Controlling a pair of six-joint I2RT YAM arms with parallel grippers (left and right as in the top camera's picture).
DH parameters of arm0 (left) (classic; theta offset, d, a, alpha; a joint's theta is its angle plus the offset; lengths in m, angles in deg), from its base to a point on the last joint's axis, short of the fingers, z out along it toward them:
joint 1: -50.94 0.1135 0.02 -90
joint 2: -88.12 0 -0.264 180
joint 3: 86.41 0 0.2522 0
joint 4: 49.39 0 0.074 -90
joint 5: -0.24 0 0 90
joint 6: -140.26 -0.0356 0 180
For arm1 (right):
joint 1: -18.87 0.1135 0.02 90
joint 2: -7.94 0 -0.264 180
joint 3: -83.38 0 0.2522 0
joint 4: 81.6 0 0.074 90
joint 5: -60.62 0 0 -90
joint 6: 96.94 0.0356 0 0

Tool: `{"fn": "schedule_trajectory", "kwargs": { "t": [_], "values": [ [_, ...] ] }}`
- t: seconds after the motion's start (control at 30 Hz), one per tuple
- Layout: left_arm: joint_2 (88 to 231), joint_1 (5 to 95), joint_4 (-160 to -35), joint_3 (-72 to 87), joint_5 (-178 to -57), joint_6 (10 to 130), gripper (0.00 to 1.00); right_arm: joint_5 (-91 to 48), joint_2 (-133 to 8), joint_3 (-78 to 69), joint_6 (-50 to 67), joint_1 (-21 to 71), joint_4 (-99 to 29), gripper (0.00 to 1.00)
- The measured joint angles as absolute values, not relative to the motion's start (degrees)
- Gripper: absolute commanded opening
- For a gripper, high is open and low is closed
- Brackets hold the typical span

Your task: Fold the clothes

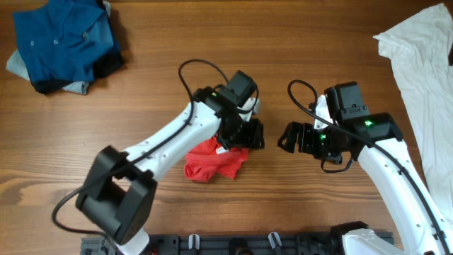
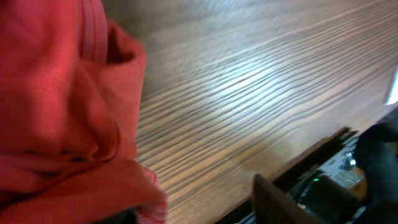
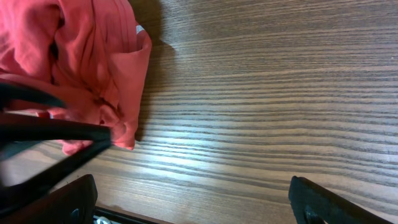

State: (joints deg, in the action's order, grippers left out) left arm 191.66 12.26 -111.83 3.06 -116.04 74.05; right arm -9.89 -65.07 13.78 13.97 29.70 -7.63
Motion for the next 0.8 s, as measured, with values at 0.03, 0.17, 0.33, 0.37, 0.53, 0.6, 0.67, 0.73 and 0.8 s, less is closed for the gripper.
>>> {"fn": "schedule_trajectory", "kwargs": {
  "t": [0.03, 0.17, 0.33, 0.37, 0.53, 0.6, 0.67, 0.73, 0.8],
  "values": [
    [190.64, 13.07, -112.12, 3.69, -116.20, 73.74, 0.64, -9.89, -65.07, 13.78, 13.97, 29.70, -7.63, 0.99],
    [185.91, 16.31, -112.56, 5.11, -118.08, 73.06, 0.76, -9.89, -65.07, 13.78, 13.97, 29.70, -8.11, 0.99],
    [184.43, 16.29, -112.14, 5.29, -124.04, 73.26, 0.94, -9.89, -65.07, 13.78, 14.01, 29.70, -9.49, 0.99],
    [184.43, 15.96, -111.59, 5.29, -124.57, 73.57, 0.94, -9.89, -65.07, 13.78, 14.03, 29.70, -9.58, 0.99],
    [184.47, 14.12, -110.79, 5.29, -124.77, 73.72, 0.91, -9.89, -65.07, 13.78, 14.21, 29.70, -9.31, 0.99],
    [184.54, 13.75, -111.38, 5.29, -123.30, 73.94, 0.89, -9.89, -65.07, 13.78, 14.21, 29.70, -8.79, 0.99],
    [184.67, 13.47, -112.12, 5.29, -121.79, 74.27, 0.87, -9.89, -65.07, 13.78, 14.21, 29.70, -8.72, 0.96],
    [184.82, 13.07, -113.39, 5.29, -119.13, 75.27, 0.87, -9.87, -65.07, 13.78, 14.25, 29.70, -8.70, 0.95],
    [185.11, 12.79, -114.35, 5.29, -116.04, 76.39, 0.87, -9.89, -65.07, 13.78, 14.64, 29.70, -8.79, 0.94]
  ]
}}
